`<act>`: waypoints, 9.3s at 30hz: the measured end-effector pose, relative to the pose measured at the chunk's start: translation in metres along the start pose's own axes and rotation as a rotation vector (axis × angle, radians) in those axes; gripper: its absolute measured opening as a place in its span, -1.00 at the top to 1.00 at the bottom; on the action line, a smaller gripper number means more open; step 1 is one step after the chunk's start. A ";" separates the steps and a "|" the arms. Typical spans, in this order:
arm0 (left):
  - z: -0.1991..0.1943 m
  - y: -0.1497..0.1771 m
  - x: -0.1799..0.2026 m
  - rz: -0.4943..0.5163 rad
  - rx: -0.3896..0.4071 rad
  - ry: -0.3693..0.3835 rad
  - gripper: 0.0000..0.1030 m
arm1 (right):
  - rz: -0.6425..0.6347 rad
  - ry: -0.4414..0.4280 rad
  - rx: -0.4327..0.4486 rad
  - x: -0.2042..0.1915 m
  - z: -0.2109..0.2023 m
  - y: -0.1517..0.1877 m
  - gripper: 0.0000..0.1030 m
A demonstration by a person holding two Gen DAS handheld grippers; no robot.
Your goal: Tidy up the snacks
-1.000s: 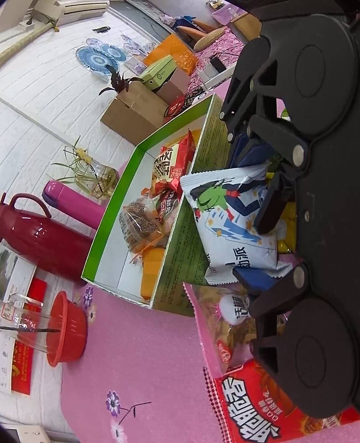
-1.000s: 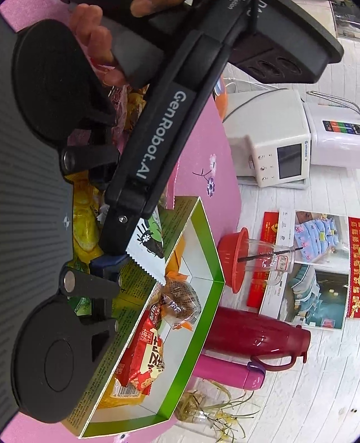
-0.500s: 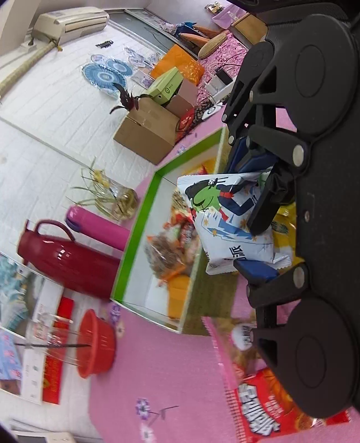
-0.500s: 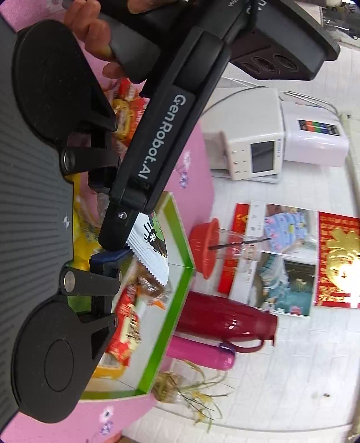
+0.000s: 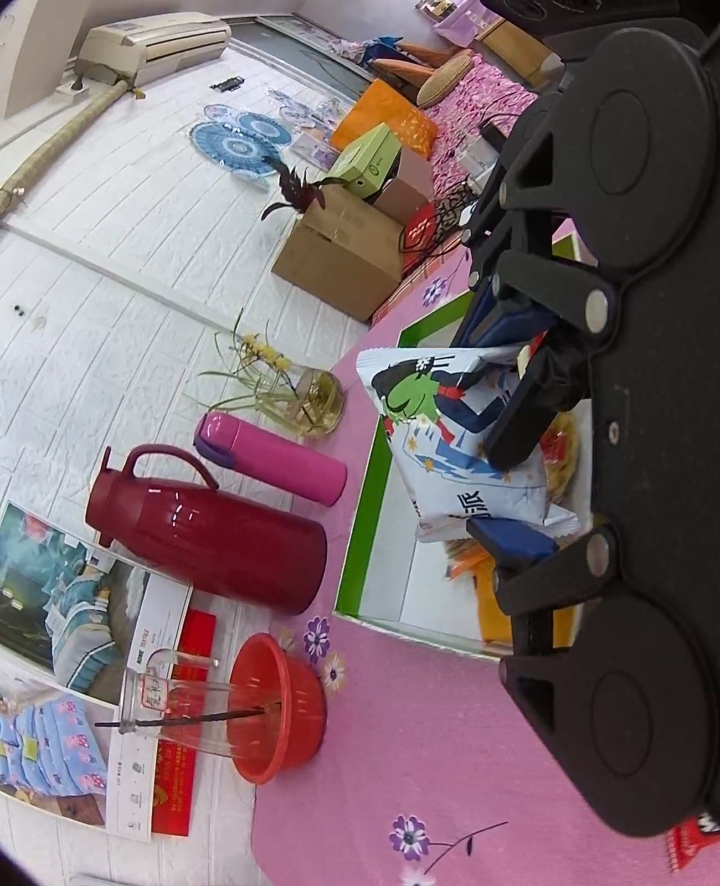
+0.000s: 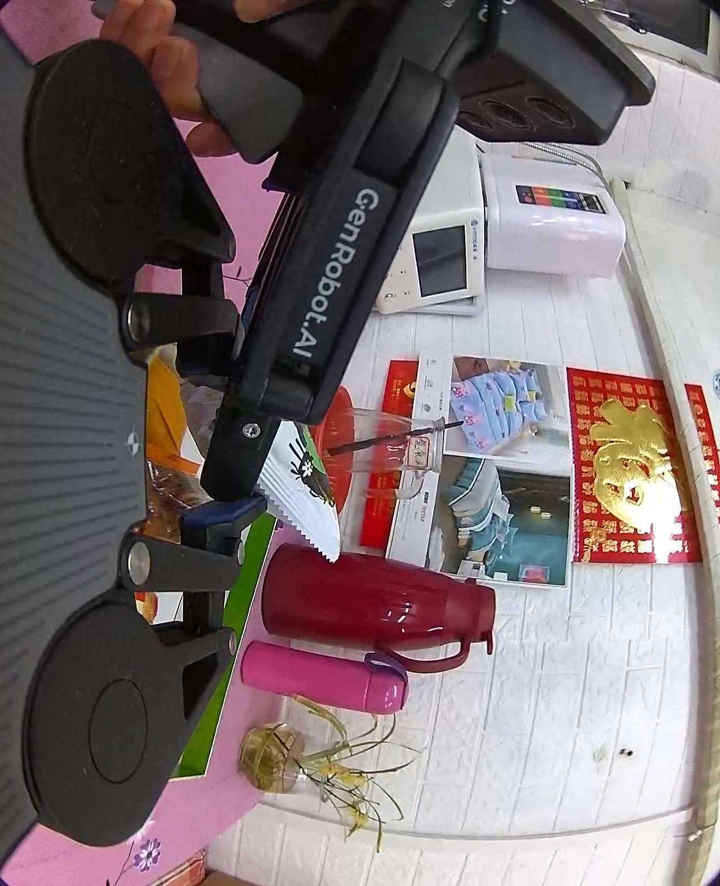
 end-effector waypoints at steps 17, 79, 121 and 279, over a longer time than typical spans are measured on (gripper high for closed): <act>0.006 0.015 -0.035 -0.056 -0.022 -0.087 -1.00 | 0.036 0.086 -0.124 0.025 0.020 0.026 -1.00; -0.023 0.102 0.011 -0.023 -0.168 0.008 0.24 | 0.291 -0.092 -0.283 -0.033 -0.048 0.073 -0.36; 0.071 0.004 0.069 0.038 -0.022 0.055 -1.00 | 0.174 0.274 -0.109 0.110 -0.027 0.044 -1.00; -0.091 0.131 -0.024 -0.040 -0.056 -0.144 -1.00 | 0.199 -0.081 -0.154 -0.047 -0.123 0.074 -1.00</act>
Point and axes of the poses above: each gripper's, at about its wrist camera, not at the fingertips, and z roughly the way its jaws point, x to its right, y to its underside, the point moved 3 cm from there along z, roughly the way its jaws point, and after that the axes turned 6 degrees about -y, right-handed, at the moved point
